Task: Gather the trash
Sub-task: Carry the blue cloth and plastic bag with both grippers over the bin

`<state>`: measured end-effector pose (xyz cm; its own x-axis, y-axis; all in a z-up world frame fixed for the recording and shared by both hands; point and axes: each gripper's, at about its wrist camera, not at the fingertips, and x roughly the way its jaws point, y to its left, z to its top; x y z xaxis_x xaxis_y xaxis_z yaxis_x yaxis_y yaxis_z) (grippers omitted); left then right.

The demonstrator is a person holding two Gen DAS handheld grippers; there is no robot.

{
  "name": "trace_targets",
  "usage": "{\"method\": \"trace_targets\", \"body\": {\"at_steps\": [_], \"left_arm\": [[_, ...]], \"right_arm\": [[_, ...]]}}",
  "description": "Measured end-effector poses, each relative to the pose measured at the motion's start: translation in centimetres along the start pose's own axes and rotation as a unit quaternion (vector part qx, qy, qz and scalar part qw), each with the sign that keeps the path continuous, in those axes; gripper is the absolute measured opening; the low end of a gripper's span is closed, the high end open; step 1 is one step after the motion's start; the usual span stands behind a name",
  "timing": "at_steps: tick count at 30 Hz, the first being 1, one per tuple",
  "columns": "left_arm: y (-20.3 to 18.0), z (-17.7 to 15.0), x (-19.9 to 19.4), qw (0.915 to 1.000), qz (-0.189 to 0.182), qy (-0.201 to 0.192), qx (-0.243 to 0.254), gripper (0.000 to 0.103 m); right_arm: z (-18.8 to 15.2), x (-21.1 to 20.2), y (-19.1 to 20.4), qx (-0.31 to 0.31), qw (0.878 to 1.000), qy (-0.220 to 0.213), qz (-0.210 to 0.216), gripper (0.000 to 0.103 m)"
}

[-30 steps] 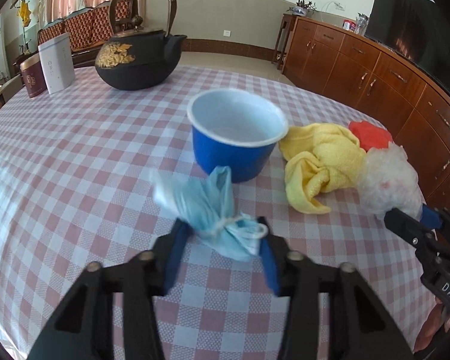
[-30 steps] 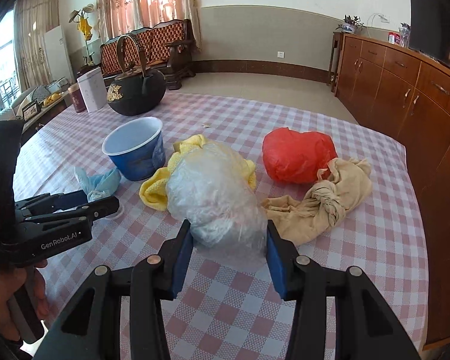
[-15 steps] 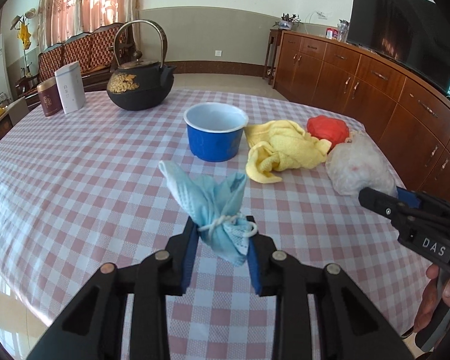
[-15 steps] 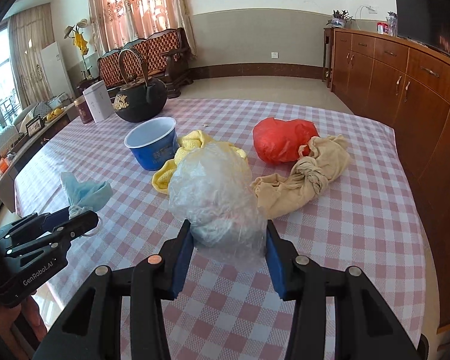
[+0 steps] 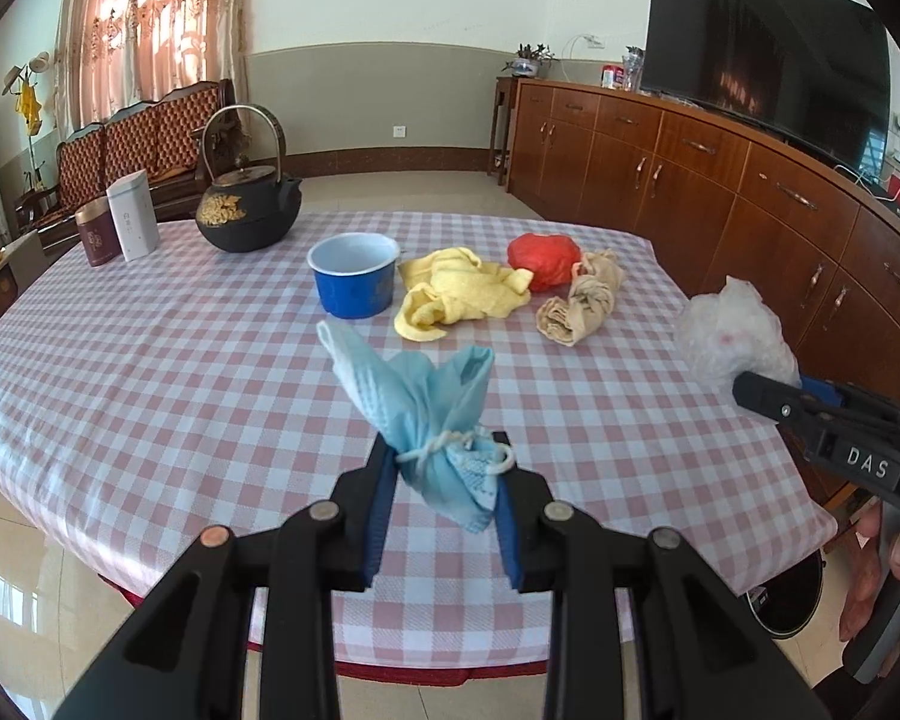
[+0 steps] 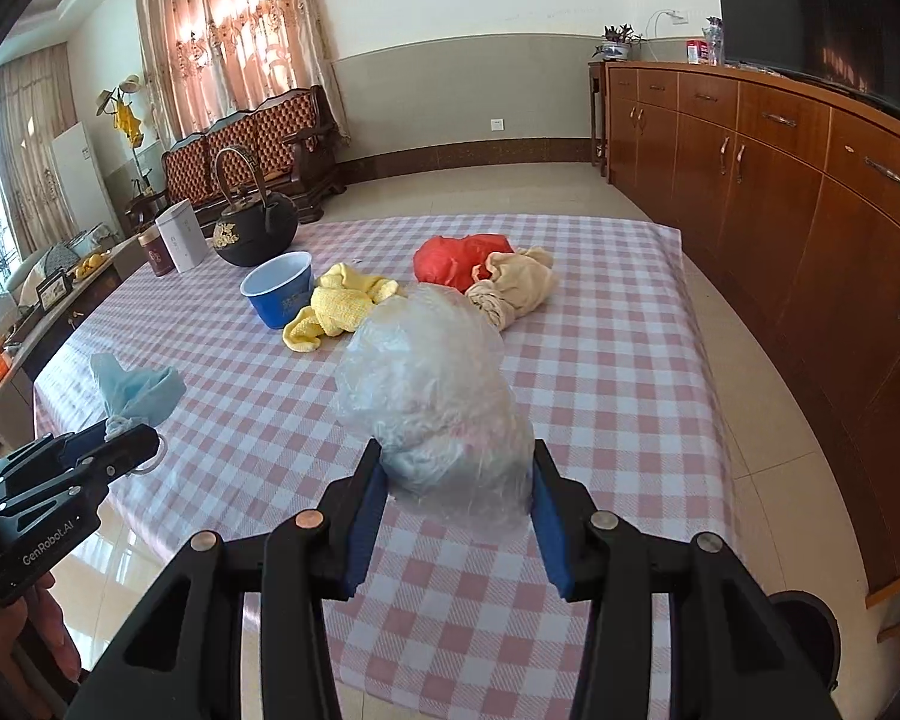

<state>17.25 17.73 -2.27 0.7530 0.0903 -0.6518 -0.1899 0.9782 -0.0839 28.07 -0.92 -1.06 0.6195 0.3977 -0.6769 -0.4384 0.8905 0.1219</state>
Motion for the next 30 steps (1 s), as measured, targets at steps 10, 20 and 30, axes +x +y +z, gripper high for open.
{"method": "trace_targets", "body": {"at_steps": [10,20,30], "left_arm": [[-4.1,-1.1,-3.2,0.9994,-0.020,-0.013,0.025,0.031],[-7.9,-1.5,-5.4,0.9972,-0.040,-0.028,0.057,0.031],[-11.2,-2.0,-5.5,0.9940,-0.071,-0.029,0.079,0.031]], "right_arm": [[-2.1,-5.3,-3.5,0.027,0.999,-0.021,-0.020,0.047],[-3.9,-8.9,-6.6,0.056,0.997,-0.037,-0.041,0.047],[-6.1,-11.3,-10.2,0.085,0.993,-0.041,-0.075,0.047]]}}
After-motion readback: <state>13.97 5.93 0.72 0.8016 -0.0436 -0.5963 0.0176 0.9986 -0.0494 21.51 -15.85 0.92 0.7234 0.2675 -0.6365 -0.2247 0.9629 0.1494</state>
